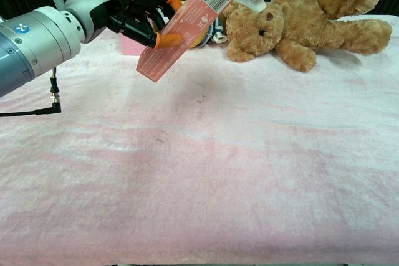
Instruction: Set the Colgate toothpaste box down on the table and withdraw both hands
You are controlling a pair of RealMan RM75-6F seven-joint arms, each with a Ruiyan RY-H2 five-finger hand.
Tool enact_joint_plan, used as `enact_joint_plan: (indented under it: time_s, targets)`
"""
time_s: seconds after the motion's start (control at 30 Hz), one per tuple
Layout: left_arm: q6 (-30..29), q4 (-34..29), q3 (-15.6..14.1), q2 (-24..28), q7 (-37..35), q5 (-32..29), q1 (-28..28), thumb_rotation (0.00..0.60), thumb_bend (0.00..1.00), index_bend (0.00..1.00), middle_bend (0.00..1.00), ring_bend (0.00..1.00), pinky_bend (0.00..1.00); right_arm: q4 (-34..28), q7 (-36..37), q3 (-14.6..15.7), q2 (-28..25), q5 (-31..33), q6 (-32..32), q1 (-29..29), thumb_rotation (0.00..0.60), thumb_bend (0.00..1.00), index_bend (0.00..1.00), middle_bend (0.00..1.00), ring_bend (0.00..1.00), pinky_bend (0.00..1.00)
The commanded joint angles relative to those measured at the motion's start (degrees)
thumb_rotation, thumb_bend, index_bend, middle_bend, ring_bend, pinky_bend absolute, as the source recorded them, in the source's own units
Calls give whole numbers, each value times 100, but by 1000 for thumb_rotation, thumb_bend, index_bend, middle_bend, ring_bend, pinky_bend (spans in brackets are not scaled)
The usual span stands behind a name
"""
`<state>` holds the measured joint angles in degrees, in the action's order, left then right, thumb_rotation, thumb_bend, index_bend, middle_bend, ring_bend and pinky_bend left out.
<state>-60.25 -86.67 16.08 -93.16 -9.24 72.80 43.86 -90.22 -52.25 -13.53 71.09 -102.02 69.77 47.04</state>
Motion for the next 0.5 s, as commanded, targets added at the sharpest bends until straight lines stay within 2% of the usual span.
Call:
enact_joint_plan:
  time_s: [0.03,0.5]
  targets:
    - [5,-4,-5,0,12,1,4,600,373,477,482,395,482,1,-3,-4,-10,-2,-6,-2,600,401,587,533,449,323]
    - [-10,-25,-3,-40,53,-18,8,600,373,477,481,395,482,13,7,-13,-9,-17,-14,-16,600,402,586,530,448,323]
